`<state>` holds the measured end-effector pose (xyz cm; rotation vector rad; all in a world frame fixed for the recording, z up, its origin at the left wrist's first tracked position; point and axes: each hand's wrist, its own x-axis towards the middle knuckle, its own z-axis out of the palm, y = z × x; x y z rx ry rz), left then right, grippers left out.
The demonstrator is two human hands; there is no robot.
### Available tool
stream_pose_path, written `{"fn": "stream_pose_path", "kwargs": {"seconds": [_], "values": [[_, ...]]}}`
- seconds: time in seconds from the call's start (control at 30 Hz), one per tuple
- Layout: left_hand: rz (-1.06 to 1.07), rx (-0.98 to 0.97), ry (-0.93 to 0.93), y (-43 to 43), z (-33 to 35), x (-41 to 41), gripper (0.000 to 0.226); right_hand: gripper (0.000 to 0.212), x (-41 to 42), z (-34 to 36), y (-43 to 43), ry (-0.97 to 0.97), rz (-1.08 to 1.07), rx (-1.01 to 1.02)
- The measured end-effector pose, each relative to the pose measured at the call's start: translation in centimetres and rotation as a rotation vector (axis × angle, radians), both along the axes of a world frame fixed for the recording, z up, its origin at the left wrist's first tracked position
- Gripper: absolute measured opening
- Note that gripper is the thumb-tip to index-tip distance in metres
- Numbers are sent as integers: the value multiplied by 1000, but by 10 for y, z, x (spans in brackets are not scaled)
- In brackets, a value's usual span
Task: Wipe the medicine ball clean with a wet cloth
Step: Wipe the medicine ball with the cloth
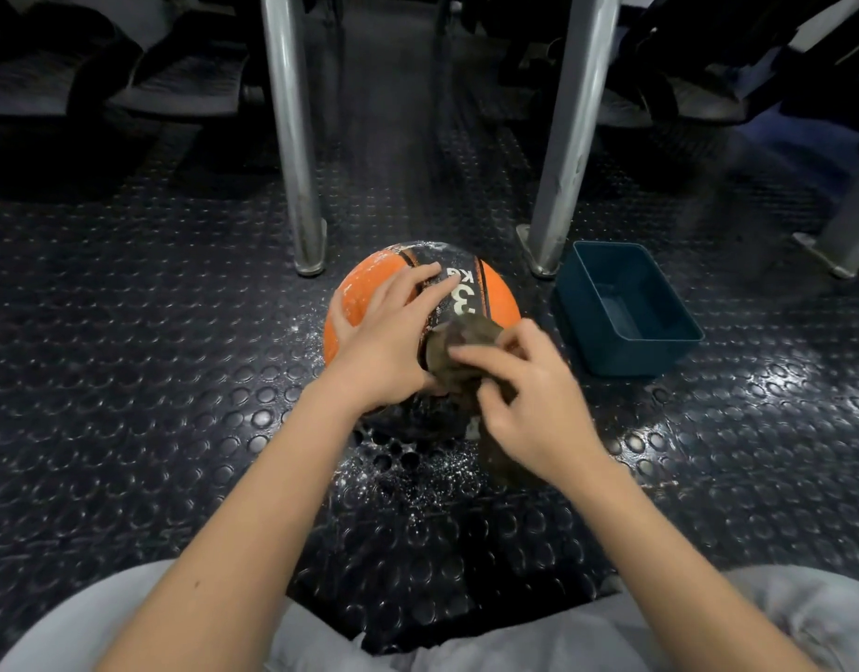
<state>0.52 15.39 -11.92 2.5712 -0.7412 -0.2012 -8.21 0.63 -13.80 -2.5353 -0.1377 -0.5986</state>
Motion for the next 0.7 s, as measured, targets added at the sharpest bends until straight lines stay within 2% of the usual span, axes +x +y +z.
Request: {"fn": "stream_pose_path", "kwargs": {"seconds": [0.07, 0.17, 0.23, 0.37, 0.6, 0.7], "values": [[-3, -1, 2, 0, 0, 0, 106, 39, 2, -8, -7, 45, -29, -6], [-7, -7, 13, 0, 1, 0, 108, 35, 8, -8, -43, 176, -314, -82], [-6, -8, 11, 0, 0, 0, 109, 37, 8, -4, -53, 202, -401, -52], [0, -5, -1, 1, -1, 1, 109, 42, 8, 1, -18, -45, -159, 25], [-4, 7, -3, 2, 0, 1, 110, 40, -11, -24, 7, -19, -12, -40], [-23, 5, 31, 2, 1, 0, 108, 33, 4, -16, -11, -7, -89, -45]]}}
